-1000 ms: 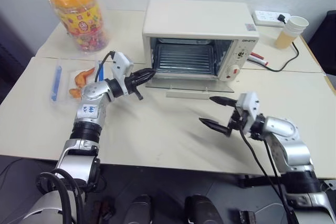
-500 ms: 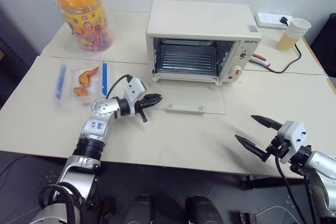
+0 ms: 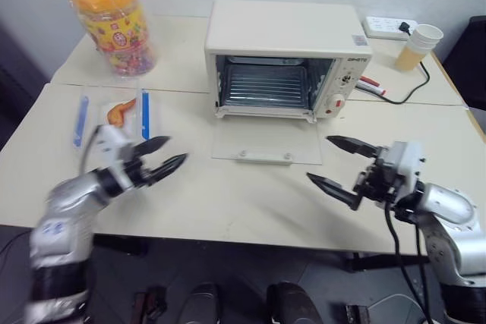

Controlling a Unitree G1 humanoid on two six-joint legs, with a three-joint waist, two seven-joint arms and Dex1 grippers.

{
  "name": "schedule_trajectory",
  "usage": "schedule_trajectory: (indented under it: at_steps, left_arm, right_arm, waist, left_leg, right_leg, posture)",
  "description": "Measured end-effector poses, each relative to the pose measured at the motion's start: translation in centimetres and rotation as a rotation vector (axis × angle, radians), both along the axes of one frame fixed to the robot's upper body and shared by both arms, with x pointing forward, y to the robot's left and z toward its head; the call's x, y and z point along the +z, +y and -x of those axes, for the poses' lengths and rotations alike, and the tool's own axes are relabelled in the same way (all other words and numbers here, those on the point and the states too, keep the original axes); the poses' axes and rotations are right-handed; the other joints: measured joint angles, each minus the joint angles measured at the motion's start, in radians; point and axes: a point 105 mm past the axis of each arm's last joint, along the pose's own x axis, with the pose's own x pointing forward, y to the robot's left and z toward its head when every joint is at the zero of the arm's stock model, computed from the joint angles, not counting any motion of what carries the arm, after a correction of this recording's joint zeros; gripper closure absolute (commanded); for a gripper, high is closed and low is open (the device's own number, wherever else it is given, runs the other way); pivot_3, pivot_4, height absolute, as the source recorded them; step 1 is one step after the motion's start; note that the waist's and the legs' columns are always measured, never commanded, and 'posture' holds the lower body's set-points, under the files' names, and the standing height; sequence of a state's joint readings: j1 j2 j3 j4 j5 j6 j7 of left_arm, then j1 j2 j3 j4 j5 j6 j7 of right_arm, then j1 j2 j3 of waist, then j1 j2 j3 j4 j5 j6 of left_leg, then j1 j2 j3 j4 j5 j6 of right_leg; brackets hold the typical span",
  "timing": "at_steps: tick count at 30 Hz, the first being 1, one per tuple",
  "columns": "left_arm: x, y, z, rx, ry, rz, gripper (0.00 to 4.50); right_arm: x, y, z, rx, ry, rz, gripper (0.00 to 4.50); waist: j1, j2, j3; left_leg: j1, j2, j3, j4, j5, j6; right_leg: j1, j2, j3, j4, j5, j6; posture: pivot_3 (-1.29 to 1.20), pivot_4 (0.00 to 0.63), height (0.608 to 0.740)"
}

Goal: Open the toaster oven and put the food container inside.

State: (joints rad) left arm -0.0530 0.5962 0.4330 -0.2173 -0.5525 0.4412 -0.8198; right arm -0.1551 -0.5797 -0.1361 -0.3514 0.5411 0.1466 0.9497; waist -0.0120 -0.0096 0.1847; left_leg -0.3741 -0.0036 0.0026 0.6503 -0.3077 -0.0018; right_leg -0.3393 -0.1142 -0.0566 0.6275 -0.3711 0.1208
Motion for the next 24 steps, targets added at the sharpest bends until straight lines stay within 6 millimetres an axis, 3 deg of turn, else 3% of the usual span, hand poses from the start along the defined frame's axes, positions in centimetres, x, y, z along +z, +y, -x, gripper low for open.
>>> schedule_trajectory:
  at_steps: [3, 5, 10, 13, 15, 21, 24]
  left_arm:
    - [-2.7, 4.9, 4.7, 0.205, 0.117, 0.013, 0.01]
    - [-3.4, 7.7, 7.1, 0.366, 0.14, 0.029, 0.01]
    - [-3.7, 10.4, 9.3, 0.572, 0.11, 0.001, 0.01]
    - [-3.8, 10.6, 9.1, 0.634, 0.145, 0.022, 0.01]
    - [-3.2, 9.6, 8.3, 0.635, 0.176, 0.077, 0.01]
    - [2.5, 5.8, 3.0, 0.604, 0.222, 0.317, 0.01]
    - [3.7, 4.4, 1.3, 0.644, 0.322, 0.413, 0.01]
  right_arm:
    - [0.9, 1.7, 0.1, 0.078, -0.048, -0.024, 0.0]
    - [1.2, 2.3, -0.1, 0.113, -0.069, -0.037, 0.0]
    - [1.3, 3.4, 0.1, 0.19, -0.095, -0.041, 0.0]
    - [0.6, 3.4, -0.1, 0.204, -0.071, -0.033, 0.0]
    - [0.3, 3.3, -0.1, 0.212, -0.061, -0.025, 0.0]
    - [-0.2, 2.9, -0.2, 0.225, -0.043, 0.004, 0.0]
    - [-0.6, 2.6, -0.2, 0.225, -0.029, 0.015, 0.0]
  waist:
    - [-0.009, 0.0, 0.0]
    - [-0.001, -0.001, 0.001]
    - [0.024, -0.001, 0.0]
    - [0.024, -0.002, 0.0]
    - [0.022, -0.002, 0.0]
    - [0.015, -0.002, 0.0]
    - [0.004, -0.002, 0.0]
  left_leg:
    - [0.0, 0.0, 0.001, -0.001, -0.002, 0.001]
    - [0.0, 0.0, 0.0, 0.0, -0.002, 0.001]
    - [0.0, 0.0, -0.001, 0.0, -0.002, 0.001]
    - [0.0, 0.0, -0.001, 0.0, -0.003, 0.001]
    - [0.0, 0.0, -0.002, -0.001, -0.003, 0.001]
    - [0.0, 0.0, -0.003, 0.0, -0.002, 0.001]
    - [0.001, 0.0, -0.002, 0.0, -0.002, 0.001]
  right_leg:
    - [0.001, -0.001, 0.002, -0.002, 0.0, 0.0]
    - [0.001, -0.001, 0.001, -0.002, 0.0, 0.0]
    - [0.002, -0.001, 0.001, -0.002, 0.0, -0.002]
    - [0.001, -0.001, 0.001, -0.003, 0.0, -0.002]
    - [0.001, -0.001, 0.001, -0.002, 0.0, -0.002]
    - [0.002, -0.001, 0.001, 0.0, 0.0, -0.002]
    - [0.002, 0.0, 0.001, 0.0, 0.0, -0.002]
  posture:
    - [0.0, 0.15, 0.74]
    - [0.0, 0.15, 0.74]
    - [0.0, 0.15, 0.74]
    - [0.0, 0.15, 0.74]
    - [0.0, 0.15, 0.74]
    - [0.0, 0.15, 0.74]
    - [0.0, 0.15, 0.74]
